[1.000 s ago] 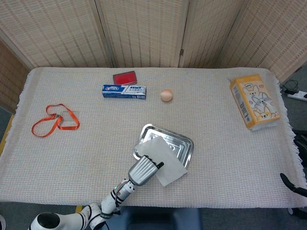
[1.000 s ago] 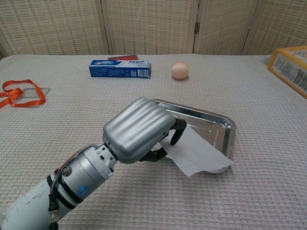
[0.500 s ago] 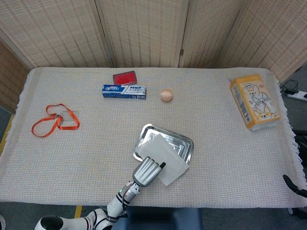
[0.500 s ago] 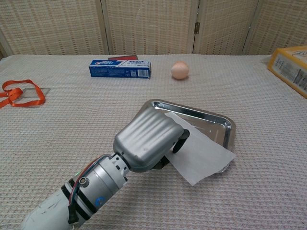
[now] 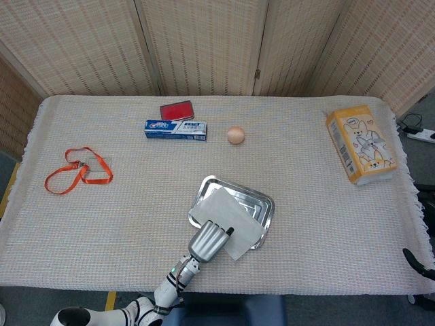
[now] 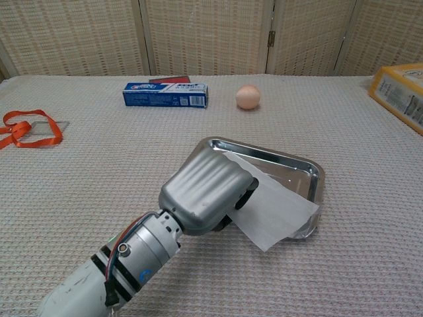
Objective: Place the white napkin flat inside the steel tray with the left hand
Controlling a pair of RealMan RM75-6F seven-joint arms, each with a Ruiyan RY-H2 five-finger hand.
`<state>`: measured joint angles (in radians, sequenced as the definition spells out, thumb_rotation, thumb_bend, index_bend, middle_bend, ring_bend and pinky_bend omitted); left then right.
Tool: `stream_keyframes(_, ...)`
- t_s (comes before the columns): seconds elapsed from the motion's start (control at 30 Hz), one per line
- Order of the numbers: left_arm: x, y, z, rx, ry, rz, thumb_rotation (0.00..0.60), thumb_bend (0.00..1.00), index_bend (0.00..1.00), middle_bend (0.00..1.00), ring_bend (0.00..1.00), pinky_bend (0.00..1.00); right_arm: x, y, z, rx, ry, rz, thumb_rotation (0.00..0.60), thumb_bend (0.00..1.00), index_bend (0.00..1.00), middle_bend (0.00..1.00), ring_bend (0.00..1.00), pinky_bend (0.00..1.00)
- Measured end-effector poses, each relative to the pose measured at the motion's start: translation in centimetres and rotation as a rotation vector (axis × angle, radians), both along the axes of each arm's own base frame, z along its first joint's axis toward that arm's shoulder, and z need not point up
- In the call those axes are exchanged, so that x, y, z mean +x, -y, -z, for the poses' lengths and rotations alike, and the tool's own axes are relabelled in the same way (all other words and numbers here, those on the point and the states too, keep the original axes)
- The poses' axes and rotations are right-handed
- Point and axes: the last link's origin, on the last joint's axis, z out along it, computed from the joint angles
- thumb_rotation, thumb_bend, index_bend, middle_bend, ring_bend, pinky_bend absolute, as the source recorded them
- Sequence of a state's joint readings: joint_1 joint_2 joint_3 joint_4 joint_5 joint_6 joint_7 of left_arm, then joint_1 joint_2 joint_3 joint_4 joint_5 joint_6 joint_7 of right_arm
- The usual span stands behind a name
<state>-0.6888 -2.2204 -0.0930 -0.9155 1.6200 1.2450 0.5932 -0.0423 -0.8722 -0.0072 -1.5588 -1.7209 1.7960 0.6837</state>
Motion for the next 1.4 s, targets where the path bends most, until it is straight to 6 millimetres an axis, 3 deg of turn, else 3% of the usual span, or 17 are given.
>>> stream_keyframes(0.33,-0.2,-1.7,0.2,0.035,-0.010,-0.015,0.600,0.89,0.67,1.00,1.00,1.00,-0.1,0.2,0.1,0.005,-0.002,0.005,0.600,0.38,0.00,0.00,0.00,0.00)
stream_keyframes(0.5,0.1,-1.6,0.5,0.032,-0.006,-0.007,0.600,0.86,0.48,1.00,1.00,1.00,-0.1,0.2,0.0,0.000,0.004,0.005,0.600,0.38,0.00,0.00,0.00,0.00)
stream_keyframes(0.67,0.6,-1.6,0.6,0.034,-0.006,0.004,0.600,0.72,0.26,1.00,1.00,1.00,-0.1,0.1,-0.2,-0.002,0.007,0.004,0.600,0.38,0.00,0.00,0.00,0.00)
stream_keyframes(0.77,0.8,-1.6,0.6,0.039,-0.014,0.012,0.600,0.67,0.19,1.00,1.00,1.00,-0.2,0.1,-0.3,-0.003,0.010,0.004,0.600,0.38,0.00,0.00,0.00,0.00)
stream_keyframes(1.17,1.3,-1.4,0.3,0.053,-0.016,0.026,0.600,0.63,0.15,1.00,1.00,1.00,-0.2,0.0,-0.2,-0.003,0.004,0.002,0.600,0.38,0.00,0.00,0.00,0.00)
stream_keyframes(1.4,1.6,-1.1,-0.2,0.053,-0.025,0.029,0.600,0.34,0.10,1.00,1.00,1.00,-0.1,0.1,-0.1,-0.002,0.001,-0.001,0.600,0.38,0.00,0.00,0.00,0.00)
